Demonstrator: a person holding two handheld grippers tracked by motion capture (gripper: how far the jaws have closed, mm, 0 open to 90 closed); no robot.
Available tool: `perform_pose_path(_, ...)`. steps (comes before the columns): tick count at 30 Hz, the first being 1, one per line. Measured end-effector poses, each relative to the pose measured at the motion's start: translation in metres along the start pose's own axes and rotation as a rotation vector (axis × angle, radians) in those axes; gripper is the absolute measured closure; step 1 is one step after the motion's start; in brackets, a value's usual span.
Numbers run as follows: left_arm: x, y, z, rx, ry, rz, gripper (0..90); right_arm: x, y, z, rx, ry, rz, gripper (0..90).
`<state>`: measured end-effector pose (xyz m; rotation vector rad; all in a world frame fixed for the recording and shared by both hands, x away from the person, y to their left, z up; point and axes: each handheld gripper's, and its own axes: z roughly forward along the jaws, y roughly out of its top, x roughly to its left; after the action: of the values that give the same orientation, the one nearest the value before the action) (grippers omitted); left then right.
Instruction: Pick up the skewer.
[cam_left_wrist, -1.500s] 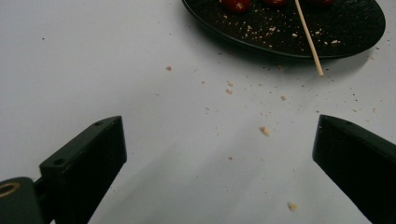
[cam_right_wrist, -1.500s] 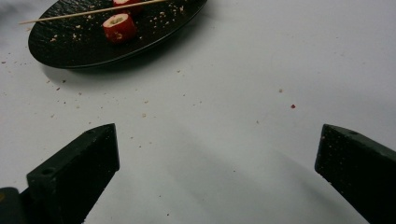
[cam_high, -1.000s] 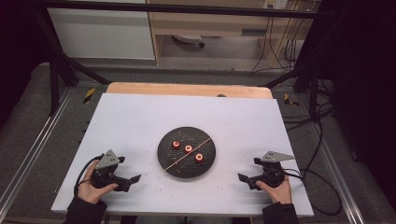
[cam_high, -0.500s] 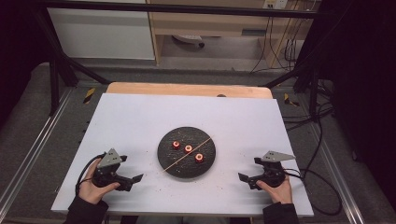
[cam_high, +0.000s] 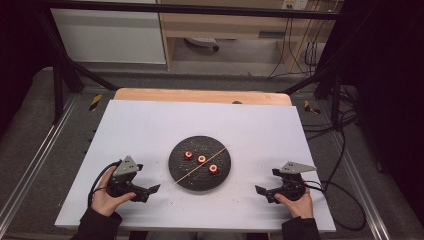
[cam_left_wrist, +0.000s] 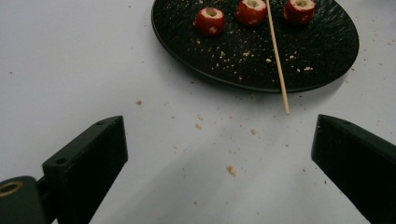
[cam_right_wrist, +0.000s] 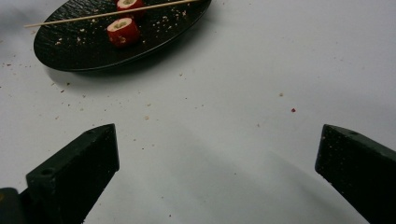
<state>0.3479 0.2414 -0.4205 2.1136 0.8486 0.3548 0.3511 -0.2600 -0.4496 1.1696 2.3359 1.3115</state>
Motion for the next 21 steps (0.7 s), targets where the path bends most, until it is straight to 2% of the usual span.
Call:
perform_pose_path(8, -0.006, 0.015, 0.004, 0.01, -0.004, 0.007, 4.0, 0.0, 0.0, 0.0, 0.006, -0.002, 0.003, 0.7)
perform_pose_path(21, -0.017, 0.038, 0.02, 0.049, -0.019, 0.029, 4.7, 0.001, 0.0, 0.001, 0.014, -0.001, -0.008, 0.7)
